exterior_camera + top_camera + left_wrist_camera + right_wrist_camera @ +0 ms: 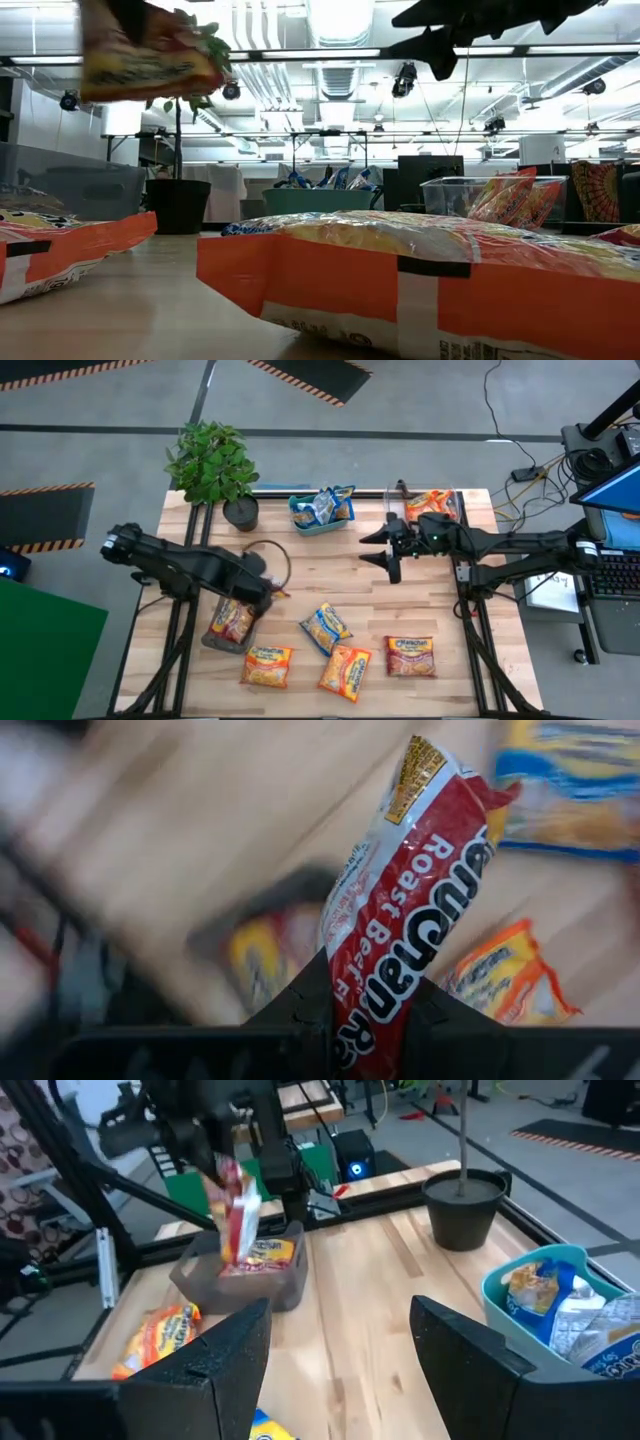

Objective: Sort Maruchan noodles
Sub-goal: Put the top red noodle pack into the black bin

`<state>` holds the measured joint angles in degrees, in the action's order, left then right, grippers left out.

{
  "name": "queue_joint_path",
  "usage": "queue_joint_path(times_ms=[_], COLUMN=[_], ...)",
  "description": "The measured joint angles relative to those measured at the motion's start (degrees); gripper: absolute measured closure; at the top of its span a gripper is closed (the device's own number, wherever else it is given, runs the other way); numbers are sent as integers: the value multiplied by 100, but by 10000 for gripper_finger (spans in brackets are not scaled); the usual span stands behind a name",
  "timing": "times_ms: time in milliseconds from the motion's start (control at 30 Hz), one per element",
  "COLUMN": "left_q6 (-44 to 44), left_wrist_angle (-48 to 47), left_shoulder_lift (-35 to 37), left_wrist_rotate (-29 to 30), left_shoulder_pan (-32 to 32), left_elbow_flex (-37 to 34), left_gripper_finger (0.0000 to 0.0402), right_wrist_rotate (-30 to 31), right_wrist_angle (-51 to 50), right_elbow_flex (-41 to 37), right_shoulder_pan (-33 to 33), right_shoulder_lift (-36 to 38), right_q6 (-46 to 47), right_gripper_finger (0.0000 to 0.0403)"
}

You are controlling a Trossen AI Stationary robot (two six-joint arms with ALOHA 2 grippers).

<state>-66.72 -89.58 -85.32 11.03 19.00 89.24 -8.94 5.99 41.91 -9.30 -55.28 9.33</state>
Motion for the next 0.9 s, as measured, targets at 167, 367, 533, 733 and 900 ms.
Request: queue_joint_path(times_ms=[167,367,533,733,900], left_q6=[-971,-1829,-2204,-2343,-2791], left_wrist_angle=[139,-42,-39,-45,-40], left_shoulder_lift=[-48,-135,-142,-14,24], left_wrist_rotate=[-489,-569,-546,-772,-763], left_shoulder_pan=[186,425,487,577,571], left_elbow_flex=[11,-262,-487,-998,-1448], left_gripper_finger=[373,373,373,373,373], right_wrist_rotate=[13,14,14,12,10], right_wrist_angle=[-74,-124,-111,-107,-107], right_elbow_flex=[-2,-2,-2,-2,-2], right_shoulder_pan=[-12,-24,-24,-24,-24], right_shoulder_lift=[-44,-38,-38,-38,-38], right_q6=[-143,-193,-197,-189,-189], right_gripper_finger=[174,174,174,174,174])
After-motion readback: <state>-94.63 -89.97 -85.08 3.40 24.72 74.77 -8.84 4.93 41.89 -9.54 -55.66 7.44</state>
